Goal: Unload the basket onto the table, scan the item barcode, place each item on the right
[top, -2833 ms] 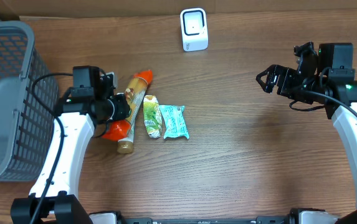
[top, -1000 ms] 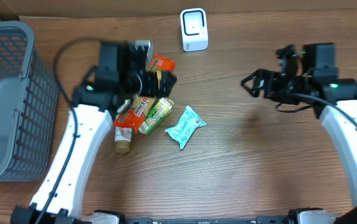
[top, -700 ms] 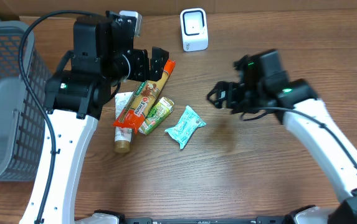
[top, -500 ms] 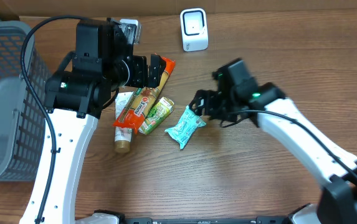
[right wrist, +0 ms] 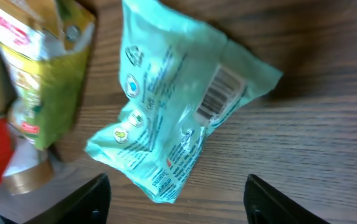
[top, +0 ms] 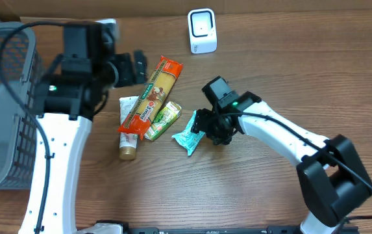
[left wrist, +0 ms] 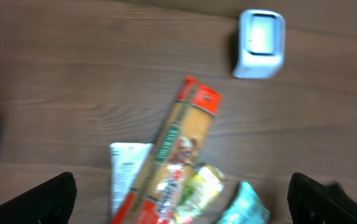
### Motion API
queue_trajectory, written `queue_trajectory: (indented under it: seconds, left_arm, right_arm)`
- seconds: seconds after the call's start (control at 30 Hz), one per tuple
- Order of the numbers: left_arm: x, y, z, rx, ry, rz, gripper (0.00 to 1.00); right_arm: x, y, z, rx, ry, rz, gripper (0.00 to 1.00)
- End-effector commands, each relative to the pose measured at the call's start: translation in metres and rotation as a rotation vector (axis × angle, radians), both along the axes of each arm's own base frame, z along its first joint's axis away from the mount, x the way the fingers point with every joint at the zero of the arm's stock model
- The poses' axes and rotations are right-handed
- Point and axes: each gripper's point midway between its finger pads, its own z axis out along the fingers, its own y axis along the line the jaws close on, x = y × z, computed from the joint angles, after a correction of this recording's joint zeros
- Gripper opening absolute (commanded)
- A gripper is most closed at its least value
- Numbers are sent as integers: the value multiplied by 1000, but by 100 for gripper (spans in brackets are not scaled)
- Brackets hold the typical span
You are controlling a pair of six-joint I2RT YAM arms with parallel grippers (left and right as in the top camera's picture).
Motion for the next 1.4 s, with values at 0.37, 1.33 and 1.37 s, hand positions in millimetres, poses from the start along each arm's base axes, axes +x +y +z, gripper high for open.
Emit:
queue_trajectory:
  seconds: [0.37,1.33,1.37]
  left_arm:
    - [0,21,1,3,6,93,99]
    - [0,21,1,3,6,93,99]
    - [0,21,1,3,6,93,100]
  right_arm:
    - [7,20,-23,12,1,2,31]
    - [51,-55,55,-363,-335,537,4]
    - [50,-55,53,-379,-344,579,4]
